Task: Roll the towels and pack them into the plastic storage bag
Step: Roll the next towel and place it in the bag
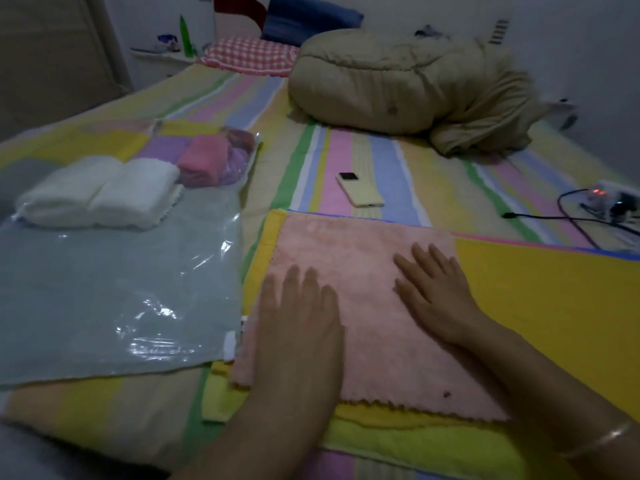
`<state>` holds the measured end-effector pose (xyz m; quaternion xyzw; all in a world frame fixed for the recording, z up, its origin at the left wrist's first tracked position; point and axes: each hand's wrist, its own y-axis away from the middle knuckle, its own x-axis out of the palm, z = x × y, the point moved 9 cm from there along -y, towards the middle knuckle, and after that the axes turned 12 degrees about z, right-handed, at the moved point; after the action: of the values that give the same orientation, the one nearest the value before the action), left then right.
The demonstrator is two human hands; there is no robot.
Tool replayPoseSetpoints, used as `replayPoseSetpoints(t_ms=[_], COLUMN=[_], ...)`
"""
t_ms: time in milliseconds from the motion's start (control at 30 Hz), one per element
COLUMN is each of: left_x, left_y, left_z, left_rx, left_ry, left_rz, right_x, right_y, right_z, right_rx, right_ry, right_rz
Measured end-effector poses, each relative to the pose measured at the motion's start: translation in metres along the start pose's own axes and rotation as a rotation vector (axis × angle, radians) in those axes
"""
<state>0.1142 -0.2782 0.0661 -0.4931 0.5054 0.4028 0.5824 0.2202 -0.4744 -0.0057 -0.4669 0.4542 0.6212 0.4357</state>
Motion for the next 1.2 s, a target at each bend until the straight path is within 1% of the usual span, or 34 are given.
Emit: replayPoseSetpoints(t_ms=[67,133,233,300,367,500,533,600,667,700,733,767,800,833,867,933,967,1000,1067,1167,1200], left_x=[0.013,0.040,0.075,0.085,0.085,0.074,0.066,0.045,0.034,0.035,0.038,0.042,0.044,0.044,0.047,0.057,0.062,0.065,0.068,0.073,0.072], left_y=[-0.007,-0.013,-0.015,-0.016,-0.017,-0.017,-0.015,-0.008,0.002,0.006,0.008,0.007,0.001,-0.008,-0.018,-0.030,-0.032,-0.031,-0.025,-0.011,-0.007], left_z=[-0.035,-0.054,-0.056,-0.054,-0.054,-0.057,-0.062,-0.082,-0.103,-0.112,-0.116,-0.114,-0.104,-0.090,-0.075,-0.045,-0.034,-0.024,-0.006,0.018,0.025], left_rx=[0.153,0.230,0.224,0.225,0.227,0.265,0.305,0.437,0.578,0.640,0.675,0.668,0.602,0.483,0.337,-0.009,-0.184,-0.317,-0.453,-0.529,-0.549], left_ry=[0.110,0.141,0.176,0.172,0.189,0.245,0.266,0.261,0.212,0.198,0.227,0.319,0.490,0.700,0.933,1.426,1.637,1.765,1.824,1.859,1.862], left_rz=[0.034,0.111,0.187,0.212,0.239,0.191,0.158,0.023,-0.098,-0.092,-0.050,0.004,0.057,0.105,0.153,0.244,0.288,0.336,0.446,0.586,0.609], right_x=[-0.015,-0.026,-0.027,-0.024,-0.017,-0.013,-0.014,-0.016,-0.023,-0.026,-0.031,-0.035,-0.041,-0.048,-0.055,-0.069,-0.076,-0.082,-0.085,-0.075,-0.067], right_y=[0.010,0.018,0.018,0.013,0.007,-0.004,-0.007,-0.009,-0.009,-0.009,-0.008,-0.008,-0.008,-0.009,-0.011,-0.016,-0.020,-0.025,-0.039,-0.065,-0.073], right_z=[-0.025,-0.045,-0.069,-0.075,-0.075,-0.072,-0.070,-0.065,-0.061,-0.060,-0.058,-0.055,-0.050,-0.044,-0.035,-0.012,0.002,0.017,0.048,0.095,0.110], right_rx=[0.060,0.101,0.185,0.233,0.268,0.259,0.245,0.203,0.150,0.131,0.121,0.110,0.095,0.074,0.051,-0.003,-0.029,-0.048,-0.059,-0.012,-0.001], right_ry=[-0.075,-0.382,-0.934,-1.158,-1.230,-1.231,-1.219,-1.197,-1.168,-1.151,-1.135,-1.124,-1.116,-1.113,-1.110,-1.089,-1.073,-1.058,-1.053,-1.058,-1.064], right_rz=[-0.131,-0.195,-0.199,-0.172,-0.113,-0.001,0.035,0.070,0.036,0.010,-0.010,-0.028,-0.040,-0.047,-0.047,-0.044,-0.035,-0.018,0.031,0.096,0.133])
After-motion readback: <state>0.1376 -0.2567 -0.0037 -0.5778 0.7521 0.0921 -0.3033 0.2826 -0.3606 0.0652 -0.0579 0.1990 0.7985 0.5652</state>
